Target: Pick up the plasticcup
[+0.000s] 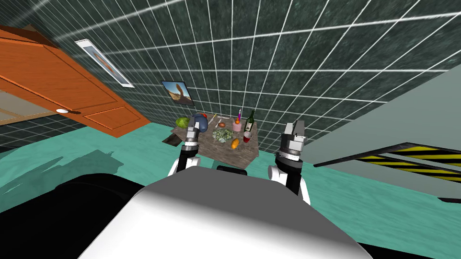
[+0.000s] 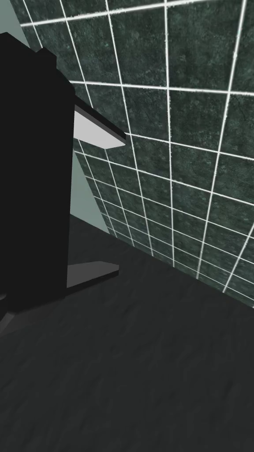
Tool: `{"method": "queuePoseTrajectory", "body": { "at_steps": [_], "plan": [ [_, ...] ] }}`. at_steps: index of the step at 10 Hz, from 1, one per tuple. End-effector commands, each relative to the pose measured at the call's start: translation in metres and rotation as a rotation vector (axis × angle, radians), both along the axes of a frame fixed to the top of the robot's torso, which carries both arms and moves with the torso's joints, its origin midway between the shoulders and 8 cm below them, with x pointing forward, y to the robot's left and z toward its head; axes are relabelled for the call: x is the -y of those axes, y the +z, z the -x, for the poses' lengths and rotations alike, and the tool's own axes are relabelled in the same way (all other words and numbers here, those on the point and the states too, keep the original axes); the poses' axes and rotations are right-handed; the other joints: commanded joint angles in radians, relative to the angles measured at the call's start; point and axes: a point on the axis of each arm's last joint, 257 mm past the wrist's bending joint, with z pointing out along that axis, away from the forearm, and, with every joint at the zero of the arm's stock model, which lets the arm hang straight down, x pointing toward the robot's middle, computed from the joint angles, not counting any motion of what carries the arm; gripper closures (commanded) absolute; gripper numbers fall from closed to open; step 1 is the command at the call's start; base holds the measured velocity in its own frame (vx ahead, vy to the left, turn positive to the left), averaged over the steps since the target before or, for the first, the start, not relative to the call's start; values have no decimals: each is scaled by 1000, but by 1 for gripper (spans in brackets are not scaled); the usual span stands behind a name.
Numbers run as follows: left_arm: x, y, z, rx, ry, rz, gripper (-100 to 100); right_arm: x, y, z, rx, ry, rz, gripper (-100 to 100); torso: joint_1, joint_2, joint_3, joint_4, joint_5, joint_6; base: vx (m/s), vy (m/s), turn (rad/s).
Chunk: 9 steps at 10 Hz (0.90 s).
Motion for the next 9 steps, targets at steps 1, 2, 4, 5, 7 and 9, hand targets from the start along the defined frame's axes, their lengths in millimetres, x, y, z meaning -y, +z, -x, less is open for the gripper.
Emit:
{"method": "queuePoseTrajectory", "body": {
  "at_steps": [1, 2, 4, 5, 7, 9],
  "plan": [
    [0, 0, 0, 0, 0, 0, 0, -6, -7, -1, -21, 17, 45, -100, 0, 0, 0, 0, 0, 0, -25, 38, -36],
    [0, 0, 0, 0, 0, 0, 0, -10, -12, -2, -36, 26, 69, -100, 2, 1, 1, 0, 0, 0, -55, 69, -66],
    [0, 0, 0, 0, 0, 0, 0, -17, -29, -6, -78, 47, 123, -100, 5, 4, 2, 1, 1, 0, -64, 82, -44],
    [0, 0, 0, 0, 0, 0, 0, -20, -40, -9, -105, 57, 148, -100, 5, 4, 2, 1, 1, 0, -66, 98, -40],
    [0, 0, 0, 0, 0, 0, 0, -24, -53, -12, -138, 75, 190, -100, 8, 5, 3, 1, 2, 0, -63, 98, -23],
    [0, 0, 0, 0, 0, 0, 0, -27, -69, -15, -175, 91, 224, -100, 4, 2, 1, 1, 1, 0, -24, 54, -7]
  ]
}}
